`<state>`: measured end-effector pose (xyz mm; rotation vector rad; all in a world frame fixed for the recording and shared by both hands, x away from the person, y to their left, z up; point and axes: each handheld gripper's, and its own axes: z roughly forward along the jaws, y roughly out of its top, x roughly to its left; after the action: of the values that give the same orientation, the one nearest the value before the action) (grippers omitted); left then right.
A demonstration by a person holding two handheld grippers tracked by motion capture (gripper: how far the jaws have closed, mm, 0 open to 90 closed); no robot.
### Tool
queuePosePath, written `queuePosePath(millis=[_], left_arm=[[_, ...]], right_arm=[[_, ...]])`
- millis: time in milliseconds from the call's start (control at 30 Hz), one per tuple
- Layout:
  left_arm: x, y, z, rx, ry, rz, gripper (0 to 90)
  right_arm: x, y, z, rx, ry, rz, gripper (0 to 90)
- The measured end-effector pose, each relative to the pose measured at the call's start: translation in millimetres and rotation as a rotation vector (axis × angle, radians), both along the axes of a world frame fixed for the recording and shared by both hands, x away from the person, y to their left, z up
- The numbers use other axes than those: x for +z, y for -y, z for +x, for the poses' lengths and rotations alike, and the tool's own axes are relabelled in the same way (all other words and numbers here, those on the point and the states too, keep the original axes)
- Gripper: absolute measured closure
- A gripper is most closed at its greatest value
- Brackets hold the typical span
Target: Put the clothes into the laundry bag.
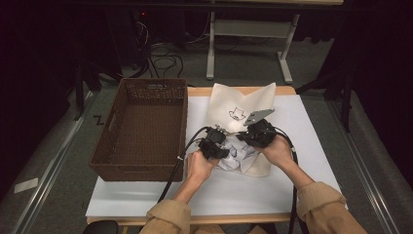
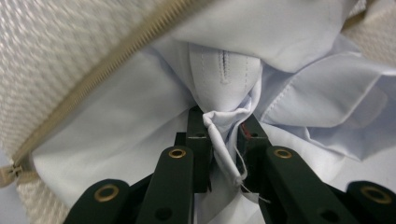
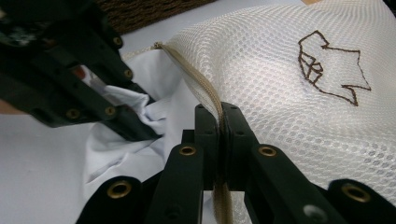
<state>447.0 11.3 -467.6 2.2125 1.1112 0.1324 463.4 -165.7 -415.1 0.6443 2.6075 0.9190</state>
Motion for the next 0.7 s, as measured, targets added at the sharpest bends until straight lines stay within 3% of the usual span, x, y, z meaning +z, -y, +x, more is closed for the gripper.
queuePosePath(millis=[200,333,467,567,700], left_arm=[[1.8,3.8,6.0,0.048,0.041,0.0,79.0],[2.5,4.4,12.4,0.103,0.089,-0.018,78.8],[-3.3,8.9,17.6,0.116,0.093,-0.006,77.1],[-4.2,9.6,16.4,0.102,0.094,0.002,71.6],[1.7,6.0,7.0,0.077,0.087,0.035,55.2]], right_arm=[[1.5,-1.1,-1.6,0.014,-0.001,-0.001,87.1],[-0.7,-1.1,-3.7,0.027,-0.001,-0.002,87.1],[-2.2,2.2,-1.8,0.018,-0.009,0.001,87.1],[-3.8,3.7,0.1,0.007,-0.016,0.001,87.1],[-6.2,4.2,0.8,0.003,-0.019,0.002,87.1]])
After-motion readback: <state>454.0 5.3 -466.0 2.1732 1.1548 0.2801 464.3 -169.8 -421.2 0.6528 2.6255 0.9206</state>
